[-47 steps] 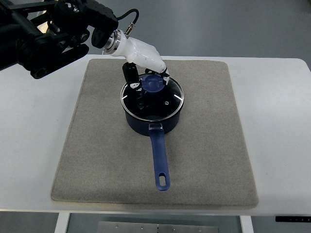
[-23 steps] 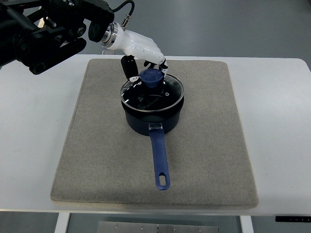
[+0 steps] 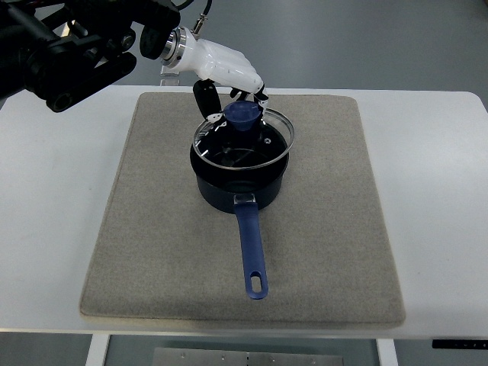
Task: Open pot lid and place left with left hand
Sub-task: 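Lift the glass lid off the pot with the left hand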
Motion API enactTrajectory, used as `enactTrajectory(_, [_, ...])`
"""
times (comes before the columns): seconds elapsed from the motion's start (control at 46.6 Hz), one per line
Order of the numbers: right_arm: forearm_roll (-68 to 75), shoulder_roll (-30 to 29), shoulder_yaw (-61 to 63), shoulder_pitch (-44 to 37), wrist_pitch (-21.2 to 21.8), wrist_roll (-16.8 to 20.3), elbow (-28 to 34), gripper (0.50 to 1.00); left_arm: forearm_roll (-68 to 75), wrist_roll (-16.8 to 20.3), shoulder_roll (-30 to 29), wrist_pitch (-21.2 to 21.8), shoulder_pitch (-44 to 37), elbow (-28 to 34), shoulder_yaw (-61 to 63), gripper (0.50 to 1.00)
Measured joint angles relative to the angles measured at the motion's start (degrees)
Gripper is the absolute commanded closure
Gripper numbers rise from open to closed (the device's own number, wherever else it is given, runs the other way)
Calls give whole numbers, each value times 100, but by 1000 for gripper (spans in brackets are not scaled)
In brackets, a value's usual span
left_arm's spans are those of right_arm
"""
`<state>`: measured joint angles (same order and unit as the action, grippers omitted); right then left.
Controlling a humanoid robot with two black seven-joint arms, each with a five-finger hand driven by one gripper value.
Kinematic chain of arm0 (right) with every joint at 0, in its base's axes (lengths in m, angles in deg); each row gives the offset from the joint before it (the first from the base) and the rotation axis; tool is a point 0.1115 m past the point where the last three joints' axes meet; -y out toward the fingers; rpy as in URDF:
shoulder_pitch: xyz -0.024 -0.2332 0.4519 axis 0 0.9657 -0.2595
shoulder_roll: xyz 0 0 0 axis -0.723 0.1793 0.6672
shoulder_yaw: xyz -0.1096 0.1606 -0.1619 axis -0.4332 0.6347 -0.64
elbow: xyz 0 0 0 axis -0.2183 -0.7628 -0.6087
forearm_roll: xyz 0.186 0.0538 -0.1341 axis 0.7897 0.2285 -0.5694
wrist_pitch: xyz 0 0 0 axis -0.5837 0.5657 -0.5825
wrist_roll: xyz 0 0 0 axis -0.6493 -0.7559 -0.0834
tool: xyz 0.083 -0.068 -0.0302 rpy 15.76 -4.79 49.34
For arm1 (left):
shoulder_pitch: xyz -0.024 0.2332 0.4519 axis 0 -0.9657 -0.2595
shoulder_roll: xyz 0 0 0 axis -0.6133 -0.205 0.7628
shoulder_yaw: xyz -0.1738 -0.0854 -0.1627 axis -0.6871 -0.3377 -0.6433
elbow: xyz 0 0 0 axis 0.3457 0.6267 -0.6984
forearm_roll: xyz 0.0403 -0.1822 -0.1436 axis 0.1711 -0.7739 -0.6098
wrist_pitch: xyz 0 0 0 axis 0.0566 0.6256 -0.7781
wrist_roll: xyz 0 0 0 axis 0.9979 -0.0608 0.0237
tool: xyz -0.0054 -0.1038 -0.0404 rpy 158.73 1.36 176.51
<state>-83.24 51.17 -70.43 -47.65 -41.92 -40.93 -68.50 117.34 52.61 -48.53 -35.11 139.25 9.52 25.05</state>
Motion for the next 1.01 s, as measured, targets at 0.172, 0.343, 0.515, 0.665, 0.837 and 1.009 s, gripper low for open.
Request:
enactTrajectory(0.172, [0,0,0,0,0,0,0,585,-23,1,-2,1,20,28,-112,1000])
enactTrajectory(0.343, [0,0,0,0,0,0,0,585,-139,1,-17,2,20,383,-246,1000])
enactTrajectory(0.515, [0,0,0,0,0,0,0,585,-298,2,-91,2,20,523,-247,1000])
enactTrajectory(0.665, [0,0,0,0,0,0,0,585,-296,3,-148,2,25,529,-190,1000])
enactTrajectory(0.837, [0,0,1,0,0,0,0,585,-265,3,-317,1,73,564,-168,1000])
enactTrajectory(1.009, [0,0,1,0,0,0,0,585,-296,3,-691,0,51,572,-159,1000])
